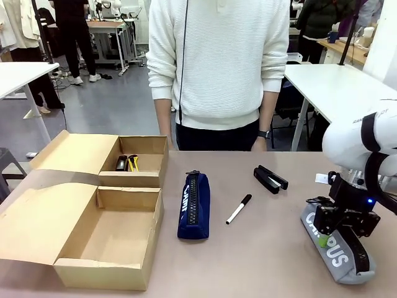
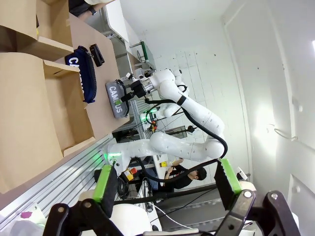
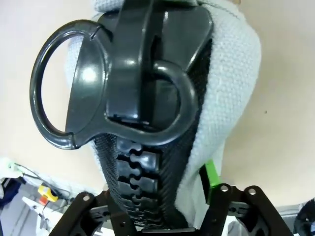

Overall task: Place items inside the box.
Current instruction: Pick up a Pencil pouch or Stapler and place it inside the Mailer Box closest to the robot.

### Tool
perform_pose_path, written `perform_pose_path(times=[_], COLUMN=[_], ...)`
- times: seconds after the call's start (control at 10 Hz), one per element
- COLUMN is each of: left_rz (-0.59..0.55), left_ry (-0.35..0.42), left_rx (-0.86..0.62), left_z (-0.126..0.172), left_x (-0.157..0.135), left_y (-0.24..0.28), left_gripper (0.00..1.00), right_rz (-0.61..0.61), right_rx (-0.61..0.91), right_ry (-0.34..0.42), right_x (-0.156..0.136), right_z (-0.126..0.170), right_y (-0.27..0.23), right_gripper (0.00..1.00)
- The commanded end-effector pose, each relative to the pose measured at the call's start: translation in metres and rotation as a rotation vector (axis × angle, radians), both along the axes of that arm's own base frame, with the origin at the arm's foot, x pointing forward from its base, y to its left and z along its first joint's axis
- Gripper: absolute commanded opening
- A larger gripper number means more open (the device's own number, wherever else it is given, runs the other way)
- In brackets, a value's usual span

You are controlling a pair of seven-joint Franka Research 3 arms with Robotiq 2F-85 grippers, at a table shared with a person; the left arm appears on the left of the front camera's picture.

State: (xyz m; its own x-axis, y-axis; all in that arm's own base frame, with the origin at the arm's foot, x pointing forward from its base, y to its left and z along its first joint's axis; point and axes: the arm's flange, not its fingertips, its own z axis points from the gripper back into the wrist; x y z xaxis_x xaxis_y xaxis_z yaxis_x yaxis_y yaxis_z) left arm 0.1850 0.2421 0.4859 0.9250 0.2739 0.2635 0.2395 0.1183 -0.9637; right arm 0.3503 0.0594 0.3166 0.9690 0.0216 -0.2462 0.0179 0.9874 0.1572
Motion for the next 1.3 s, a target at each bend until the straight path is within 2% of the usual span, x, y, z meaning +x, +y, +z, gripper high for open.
perform_pose_path(times=[0.0,0.1,0.2,0.3,0.6,0.8,0.9,1.1,1.2], left_rz=[-0.002,-0.002,-0.002,-0.002,-0.002,-0.002,-0.002,-0.002,-0.002], left_ry=[-0.024,-0.024,-0.024,-0.024,-0.024,-0.024,-0.024,-0.024,-0.024], left_rx=[-0.011,-0.011,-0.011,-0.011,-0.011,-0.011,-0.011,-0.011,-0.011], left_z=[0.002,0.002,0.002,0.002,0.002,0.002,0.002,0.002,0.002], left_x=[0.000,0.000,0.000,0.000,0.000,0.000,0.000,0.000,0.000], left_y=[-0.001,-0.001,-0.001,-0.001,-0.001,-0.001,-0.001,-0.001,-0.001], left_gripper=[1.00,1.00,1.00,1.00,1.00,1.00,1.00,1.00,1.00], right_rz=[-0.016,-0.016,-0.022,-0.028,-0.054,-0.098,-0.157,-0.209,-0.135], right_rx=[-0.031,-0.034,-0.034,-0.038,-0.039,-0.032,-0.025,0.119,0.186], right_ry=[0.011,0.012,0.013,0.013,0.006,-0.014,-0.025,-0.034,-0.029], right_x=[-0.006,-0.007,-0.006,-0.007,-0.011,-0.017,-0.025,-0.064,-0.093], right_z=[-0.004,-0.004,-0.003,-0.002,0.007,0.023,0.045,0.121,0.154], right_y=[-0.001,-0.001,-0.001,-0.001,-0.007,-0.018,-0.028,-0.050,-0.055], right_gripper=[0.00,0.00,0.04,0.00,0.00,0.00,0.00,0.00,0.00])
